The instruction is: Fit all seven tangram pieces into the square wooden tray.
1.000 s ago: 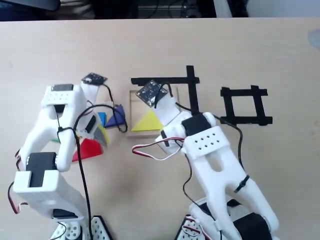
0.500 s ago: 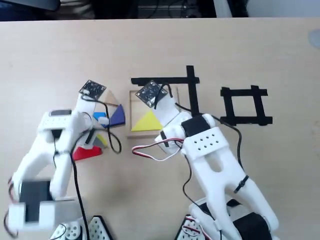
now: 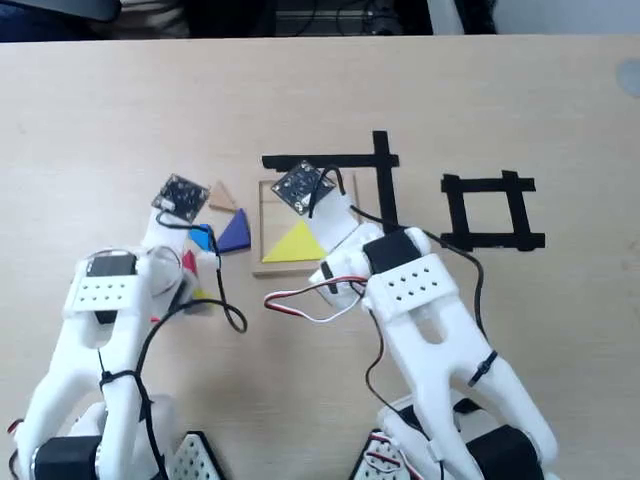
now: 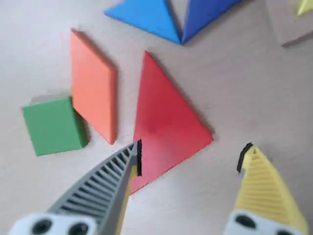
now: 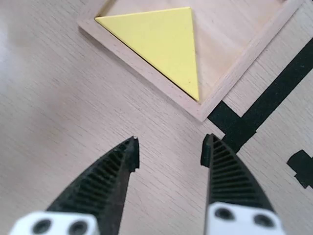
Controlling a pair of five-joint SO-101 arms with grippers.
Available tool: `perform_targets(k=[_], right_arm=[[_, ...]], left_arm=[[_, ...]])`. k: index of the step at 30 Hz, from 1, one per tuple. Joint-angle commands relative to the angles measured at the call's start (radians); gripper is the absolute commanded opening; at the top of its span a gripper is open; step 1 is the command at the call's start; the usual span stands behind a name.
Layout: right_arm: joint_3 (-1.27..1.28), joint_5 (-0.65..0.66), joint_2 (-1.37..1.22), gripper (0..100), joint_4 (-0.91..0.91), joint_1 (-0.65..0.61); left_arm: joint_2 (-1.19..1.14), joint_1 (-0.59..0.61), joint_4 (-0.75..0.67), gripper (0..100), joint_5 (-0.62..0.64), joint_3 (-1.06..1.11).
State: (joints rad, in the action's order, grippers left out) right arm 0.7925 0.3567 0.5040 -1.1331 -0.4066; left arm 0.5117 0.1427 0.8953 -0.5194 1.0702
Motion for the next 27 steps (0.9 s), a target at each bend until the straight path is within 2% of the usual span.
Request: perform_targets(k=[1,5,8,11,15,19,22,27], right_arm=[[0.005,0.008,-0.001,22.6,0.014,-0.017],[0.013,0.009,0.002,22.6,0.018,-0.017],[0.012,0.009,0.002,22.6,0.018,-0.018],[0.012,0.009,0.002,22.6,0.018,-0.018],[0.012,0.009,0.002,22.6,0.018,-0.018],[0.013,0.009,0.002,22.6,0.018,-0.018],[0.013,0.009,0.001,22.6,0.018,-0.018],[0.013,0.009,-0.001,22.6,0.018,-0.018]], left_arm=[[0.069,-0.016,0.015,33,-0.002,0.035],[0.166,-0.001,0.003,33,0.06,0.054],[0.15,0.035,-0.066,34,0.081,0.027],[0.054,0.036,-0.081,34,0.057,-0.018],[-0.181,0.041,-0.081,34,-0.034,-0.13],[-0.382,0.042,-0.064,35,-0.06,-0.243],[-0.407,0.042,-0.002,35,-0.06,-0.318],[-0.407,0.035,0.002,35,-0.074,-0.329]])
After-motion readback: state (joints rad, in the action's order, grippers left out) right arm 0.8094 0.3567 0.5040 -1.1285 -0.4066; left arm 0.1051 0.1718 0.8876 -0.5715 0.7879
